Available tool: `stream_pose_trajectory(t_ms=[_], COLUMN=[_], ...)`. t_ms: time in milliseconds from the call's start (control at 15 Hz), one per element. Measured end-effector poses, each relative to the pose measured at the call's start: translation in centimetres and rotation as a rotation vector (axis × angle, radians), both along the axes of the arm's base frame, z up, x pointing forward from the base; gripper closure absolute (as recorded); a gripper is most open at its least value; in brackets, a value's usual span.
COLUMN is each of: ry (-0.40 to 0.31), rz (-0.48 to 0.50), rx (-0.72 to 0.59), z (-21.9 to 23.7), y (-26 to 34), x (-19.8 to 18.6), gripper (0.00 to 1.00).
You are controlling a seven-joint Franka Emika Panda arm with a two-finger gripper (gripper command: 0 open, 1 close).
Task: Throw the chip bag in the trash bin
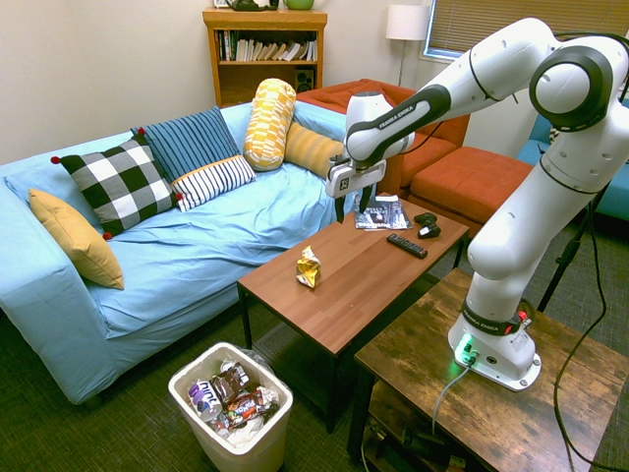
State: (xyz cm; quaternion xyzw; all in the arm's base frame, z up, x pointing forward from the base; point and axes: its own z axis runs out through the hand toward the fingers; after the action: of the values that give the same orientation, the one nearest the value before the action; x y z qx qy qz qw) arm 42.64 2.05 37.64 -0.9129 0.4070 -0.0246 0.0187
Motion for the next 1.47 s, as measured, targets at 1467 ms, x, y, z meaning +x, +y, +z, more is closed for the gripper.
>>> stream_pose_trajectory(t_ms=[1467], ry=[0.155], rz=[-0.274], rx=[0.014], z=[-19.6], y=[1.7], x=[19.8], gripper=[0.0])
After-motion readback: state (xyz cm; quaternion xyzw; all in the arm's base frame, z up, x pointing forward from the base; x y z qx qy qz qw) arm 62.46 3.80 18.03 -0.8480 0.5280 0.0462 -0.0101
